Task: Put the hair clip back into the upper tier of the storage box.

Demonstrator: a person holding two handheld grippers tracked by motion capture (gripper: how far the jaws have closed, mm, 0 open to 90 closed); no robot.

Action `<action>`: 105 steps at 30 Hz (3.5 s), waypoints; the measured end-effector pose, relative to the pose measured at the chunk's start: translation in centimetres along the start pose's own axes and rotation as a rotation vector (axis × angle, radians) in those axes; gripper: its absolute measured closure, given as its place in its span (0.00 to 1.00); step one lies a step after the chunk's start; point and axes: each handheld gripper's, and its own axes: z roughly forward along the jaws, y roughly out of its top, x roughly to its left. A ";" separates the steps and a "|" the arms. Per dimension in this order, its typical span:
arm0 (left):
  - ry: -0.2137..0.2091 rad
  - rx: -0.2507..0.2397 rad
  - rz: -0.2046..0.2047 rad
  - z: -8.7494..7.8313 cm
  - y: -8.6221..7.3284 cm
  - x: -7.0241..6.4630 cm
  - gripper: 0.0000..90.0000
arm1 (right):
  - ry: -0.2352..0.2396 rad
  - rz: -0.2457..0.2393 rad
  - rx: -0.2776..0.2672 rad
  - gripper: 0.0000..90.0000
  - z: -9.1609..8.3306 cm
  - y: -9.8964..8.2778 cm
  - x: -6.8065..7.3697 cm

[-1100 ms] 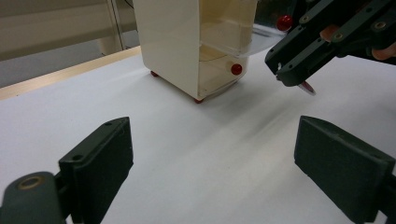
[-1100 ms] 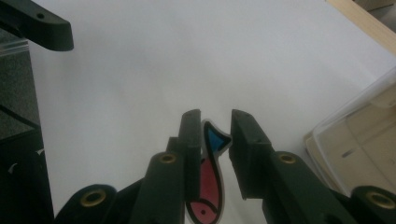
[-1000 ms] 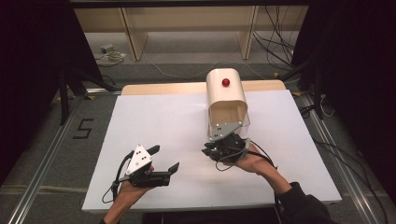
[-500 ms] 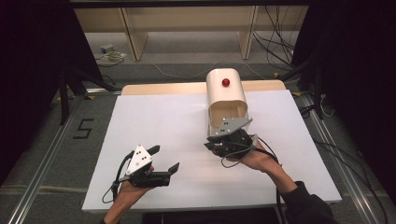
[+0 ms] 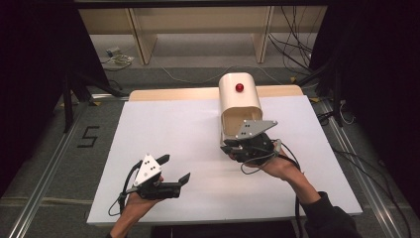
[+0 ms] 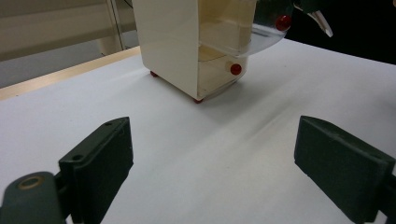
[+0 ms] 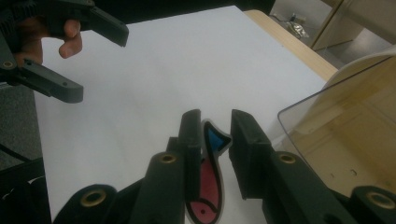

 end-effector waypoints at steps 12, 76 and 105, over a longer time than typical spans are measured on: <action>-0.001 -0.001 0.001 0.0 0.0 0.0 0.13 | -0.043 0.016 -0.052 0.84 -2.0 0.4 -1.1; 0.001 0.002 -0.003 0.0 0.0 0.0 0.13 | -0.214 0.200 -0.134 0.84 -3.0 -1.1 -7.1; 0.001 0.002 -0.002 0.0 0.0 0.0 0.13 | -0.229 0.207 -0.106 0.83 -1.4 -1.5 -7.5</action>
